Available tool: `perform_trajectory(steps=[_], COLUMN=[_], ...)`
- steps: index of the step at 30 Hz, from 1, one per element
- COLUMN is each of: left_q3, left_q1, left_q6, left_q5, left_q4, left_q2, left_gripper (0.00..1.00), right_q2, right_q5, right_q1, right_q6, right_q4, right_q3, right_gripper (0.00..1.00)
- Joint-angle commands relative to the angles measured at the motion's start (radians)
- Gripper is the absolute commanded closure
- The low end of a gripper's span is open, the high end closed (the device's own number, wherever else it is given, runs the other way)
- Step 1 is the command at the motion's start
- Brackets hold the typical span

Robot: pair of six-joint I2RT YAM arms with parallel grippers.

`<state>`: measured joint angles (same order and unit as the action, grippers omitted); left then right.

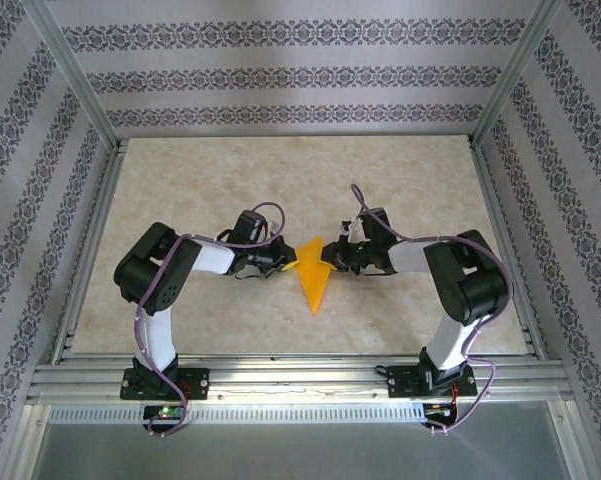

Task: Fold a paper plane with a square sheet of paper (pick it up from the middle)
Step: Fold the wing for the fifth time at the center of the table.

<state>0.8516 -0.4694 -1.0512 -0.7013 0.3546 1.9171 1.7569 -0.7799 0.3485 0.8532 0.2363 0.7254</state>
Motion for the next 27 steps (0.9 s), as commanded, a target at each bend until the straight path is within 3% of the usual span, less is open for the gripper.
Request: perform_trajectory(steps=[1, 5, 8, 12, 14, 18, 27], left_q3=[0.020, 0.027, 0.030, 0.070, 0.068, 0.055, 0.115], left_q1=[0.008, 0.003, -0.029, -0.150, -0.220, -0.335, -0.488], left_q6=[0.049, 0.121, 0.247, 0.501, 0.584, 0.699, 0.809], left_q5=[-0.022, -0.010, 0.039, 0.250, 0.347, 0.452, 0.669], left_q4=[-0.040, -0.064, -0.158, -0.414, -0.464, -0.491, -0.529], left_q2=[-0.064, -0.161, -0.237, -0.325, -0.348, -0.350, -0.249], left_gripper=[0.90, 0.77, 0.75, 0.74, 0.72, 0.63, 0.58], right_q2=[-0.005, -0.049, -0.091, -0.166, -0.197, -0.225, -0.220], right_q5=[0.002, 0.104, 0.208, 0.385, 0.450, 0.485, 0.491], right_q1=[-0.011, -0.011, 0.002, 0.056, 0.084, 0.117, 0.139], right_q6=[-0.036, 0.123, 0.262, 0.385, 0.424, 0.444, 0.475], right_q4=[-0.056, 0.020, 0.100, 0.109, 0.104, 0.077, 0.095], right_q3=[0.019, -0.036, -0.092, -0.143, -0.159, -0.155, -0.157], right_gripper=[0.94, 0.99, 1.00, 1.00, 1.00, 1.00, 0.99])
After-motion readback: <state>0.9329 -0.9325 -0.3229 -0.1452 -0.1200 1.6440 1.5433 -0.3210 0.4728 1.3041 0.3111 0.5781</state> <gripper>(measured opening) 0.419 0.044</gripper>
